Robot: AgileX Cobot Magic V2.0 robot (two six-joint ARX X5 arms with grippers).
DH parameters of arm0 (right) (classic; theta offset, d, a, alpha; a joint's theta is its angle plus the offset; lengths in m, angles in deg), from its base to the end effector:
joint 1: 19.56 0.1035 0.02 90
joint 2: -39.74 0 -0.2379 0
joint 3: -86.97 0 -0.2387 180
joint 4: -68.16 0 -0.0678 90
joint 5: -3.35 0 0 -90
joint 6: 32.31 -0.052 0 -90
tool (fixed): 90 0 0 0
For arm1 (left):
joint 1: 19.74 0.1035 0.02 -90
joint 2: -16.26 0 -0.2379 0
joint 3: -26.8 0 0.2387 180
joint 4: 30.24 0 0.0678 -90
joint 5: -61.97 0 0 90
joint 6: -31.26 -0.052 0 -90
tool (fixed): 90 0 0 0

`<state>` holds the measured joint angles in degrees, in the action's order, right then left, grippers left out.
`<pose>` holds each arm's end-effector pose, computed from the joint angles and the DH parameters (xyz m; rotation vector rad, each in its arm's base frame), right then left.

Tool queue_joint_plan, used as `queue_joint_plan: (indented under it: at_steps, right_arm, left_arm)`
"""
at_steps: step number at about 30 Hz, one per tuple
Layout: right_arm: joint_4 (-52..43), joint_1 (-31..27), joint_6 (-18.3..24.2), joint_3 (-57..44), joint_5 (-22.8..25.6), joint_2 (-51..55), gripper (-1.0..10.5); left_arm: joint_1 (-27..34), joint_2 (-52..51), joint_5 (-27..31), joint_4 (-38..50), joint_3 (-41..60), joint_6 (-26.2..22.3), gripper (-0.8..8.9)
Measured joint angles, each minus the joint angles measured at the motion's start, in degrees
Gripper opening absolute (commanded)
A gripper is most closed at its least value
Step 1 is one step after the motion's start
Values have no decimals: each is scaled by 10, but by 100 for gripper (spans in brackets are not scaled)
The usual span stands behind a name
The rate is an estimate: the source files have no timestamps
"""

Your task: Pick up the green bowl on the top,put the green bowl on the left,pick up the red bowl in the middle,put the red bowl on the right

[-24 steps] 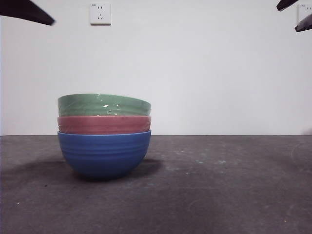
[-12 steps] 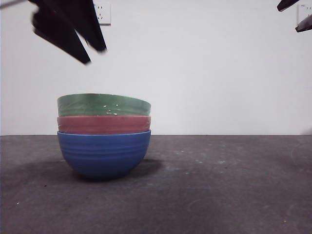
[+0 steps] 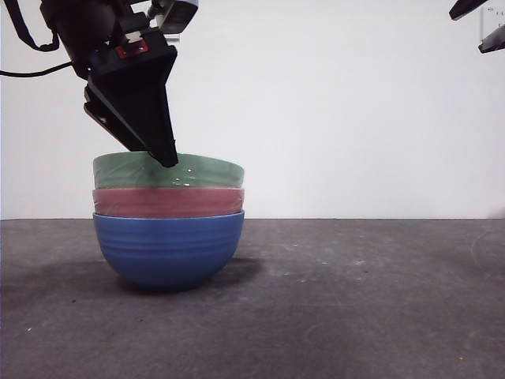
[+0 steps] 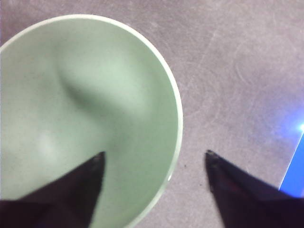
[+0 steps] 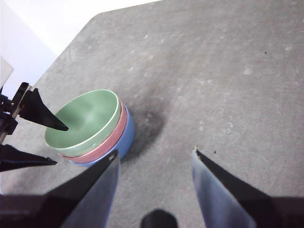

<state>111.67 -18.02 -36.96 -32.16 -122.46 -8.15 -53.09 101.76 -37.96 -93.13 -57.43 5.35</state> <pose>0.1869 0.0355 0.2777 0.2363 0.5443 0.6155 0.2389 -0.1679 0.2283 0.6170 0.9569 -0.9226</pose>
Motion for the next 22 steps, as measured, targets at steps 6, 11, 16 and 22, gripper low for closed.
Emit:
queue_joint_plan:
  at_steps: [6,11,16,22]
  right_arm:
    - [0,0,0,0,0,0,252]
    - [0,0,0,0,0,0,252]
    - [0,0,0,0,1,0,252]
    - [0,0,2,0,3,0,252]
  left_arm:
    - [-1,0,19,0,0,-7,33]
    - [-1,0,25,-1,-1,-12,-8]
    - [-2,0,25,-52,-69,-13,-8]
    - [-33,0,26,-147,-210,-12,-8]
